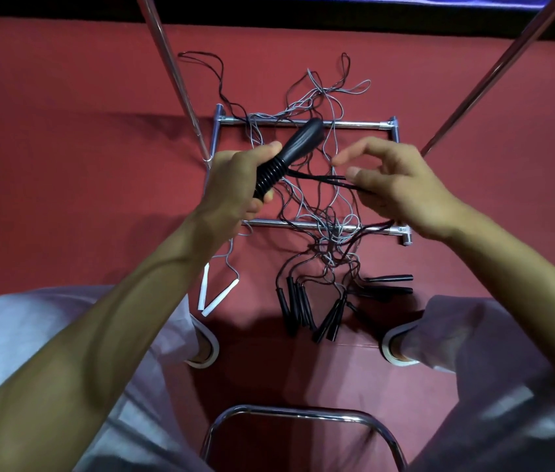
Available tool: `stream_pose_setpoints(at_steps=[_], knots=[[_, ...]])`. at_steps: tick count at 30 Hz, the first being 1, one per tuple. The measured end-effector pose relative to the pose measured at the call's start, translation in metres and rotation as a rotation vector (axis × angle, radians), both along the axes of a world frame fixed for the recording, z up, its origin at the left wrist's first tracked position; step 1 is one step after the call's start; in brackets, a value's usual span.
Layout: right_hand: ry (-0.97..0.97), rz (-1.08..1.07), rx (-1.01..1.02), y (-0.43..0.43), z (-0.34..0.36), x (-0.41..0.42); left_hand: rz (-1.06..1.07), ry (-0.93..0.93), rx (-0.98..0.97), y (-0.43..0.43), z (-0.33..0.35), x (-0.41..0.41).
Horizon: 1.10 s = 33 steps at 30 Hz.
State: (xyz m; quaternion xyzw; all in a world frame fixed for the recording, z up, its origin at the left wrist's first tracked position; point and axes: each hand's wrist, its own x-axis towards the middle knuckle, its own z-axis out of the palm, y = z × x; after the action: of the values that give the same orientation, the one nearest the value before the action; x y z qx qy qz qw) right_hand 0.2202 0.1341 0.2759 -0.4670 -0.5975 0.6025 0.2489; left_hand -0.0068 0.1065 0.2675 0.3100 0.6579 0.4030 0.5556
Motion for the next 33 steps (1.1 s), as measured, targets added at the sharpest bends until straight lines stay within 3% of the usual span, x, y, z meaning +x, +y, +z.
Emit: stream_pose_setpoints(at_steps=[6, 10, 12, 15, 17, 26, 33], knots=[[-0.496, 0.217, 0.712, -0.008, 0.000, 0.004, -0.014, -0.018, -0.029, 0.000, -0.004, -0.002], [-0.653, 0.153, 0.851, 0.000, -0.004, 0.010, -0.027, -0.021, -0.034, 0.000, -0.004, -0.001], [-0.564, 0.188, 0.596, 0.003, -0.003, 0.009, -0.036, 0.089, 0.006, 0.000, -0.002, 0.003], [-0.150, 0.124, -0.324, 0.005, 0.004, 0.004, -0.108, 0.466, 0.187, -0.004, -0.010, 0.012], [-0.036, 0.077, -0.592, 0.008, 0.007, 0.005, -0.136, 0.591, 0.289, -0.008, -0.016, 0.017], [0.192, 0.044, -0.948, 0.015, -0.010, 0.010, -0.370, 0.905, 0.341, -0.013, -0.019, 0.019], [0.214, -0.016, -1.019, 0.010, -0.016, 0.000, -0.651, 1.009, 0.445, -0.014, -0.022, 0.012]])
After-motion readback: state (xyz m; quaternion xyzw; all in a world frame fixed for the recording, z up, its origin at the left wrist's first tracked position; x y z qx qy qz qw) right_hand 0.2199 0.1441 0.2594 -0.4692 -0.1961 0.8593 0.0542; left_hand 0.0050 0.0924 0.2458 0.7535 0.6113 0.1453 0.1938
